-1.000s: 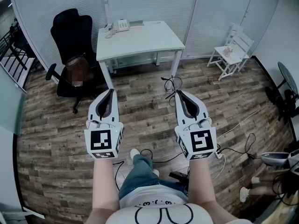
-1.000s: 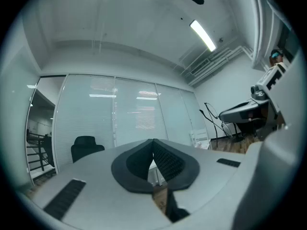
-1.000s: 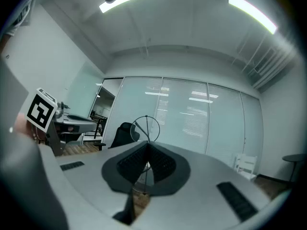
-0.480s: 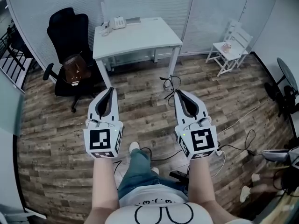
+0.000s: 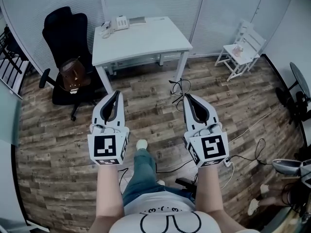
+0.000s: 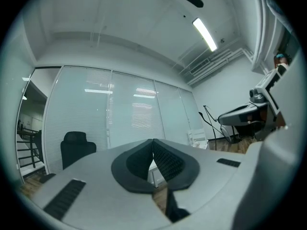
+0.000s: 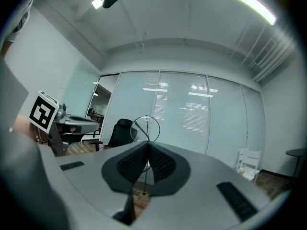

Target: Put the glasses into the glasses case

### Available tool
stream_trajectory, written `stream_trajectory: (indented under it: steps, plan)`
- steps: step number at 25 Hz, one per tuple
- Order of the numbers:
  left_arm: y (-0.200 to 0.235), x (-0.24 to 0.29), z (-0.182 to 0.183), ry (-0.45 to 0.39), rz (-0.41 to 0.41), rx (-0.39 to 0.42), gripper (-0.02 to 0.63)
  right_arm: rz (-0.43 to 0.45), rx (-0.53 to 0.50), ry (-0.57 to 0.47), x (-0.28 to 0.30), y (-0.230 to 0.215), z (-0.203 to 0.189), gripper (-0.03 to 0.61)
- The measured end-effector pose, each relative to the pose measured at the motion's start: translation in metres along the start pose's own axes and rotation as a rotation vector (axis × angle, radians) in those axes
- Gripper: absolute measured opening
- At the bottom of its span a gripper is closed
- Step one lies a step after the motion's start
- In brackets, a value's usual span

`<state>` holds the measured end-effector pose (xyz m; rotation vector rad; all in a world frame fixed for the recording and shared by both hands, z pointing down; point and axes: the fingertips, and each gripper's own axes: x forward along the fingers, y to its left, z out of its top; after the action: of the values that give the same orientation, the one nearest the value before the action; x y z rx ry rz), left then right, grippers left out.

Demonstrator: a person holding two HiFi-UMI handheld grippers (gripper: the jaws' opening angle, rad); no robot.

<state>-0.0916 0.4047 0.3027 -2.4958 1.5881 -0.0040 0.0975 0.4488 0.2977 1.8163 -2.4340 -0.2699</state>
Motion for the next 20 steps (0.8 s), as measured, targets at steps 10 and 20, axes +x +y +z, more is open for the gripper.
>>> stream_trajectory:
  steps: [10,20]
  plan:
    - [0.087,0.167,-0.028,0.002,0.007,-0.017,0.017,0.032,-0.036,0.015,0.186,-0.036,-0.006,0.015]
    - [0.167,0.306,-0.027,-0.039,-0.03,-0.01,0.017,0.009,-0.077,0.011,0.338,-0.061,0.007,0.017]
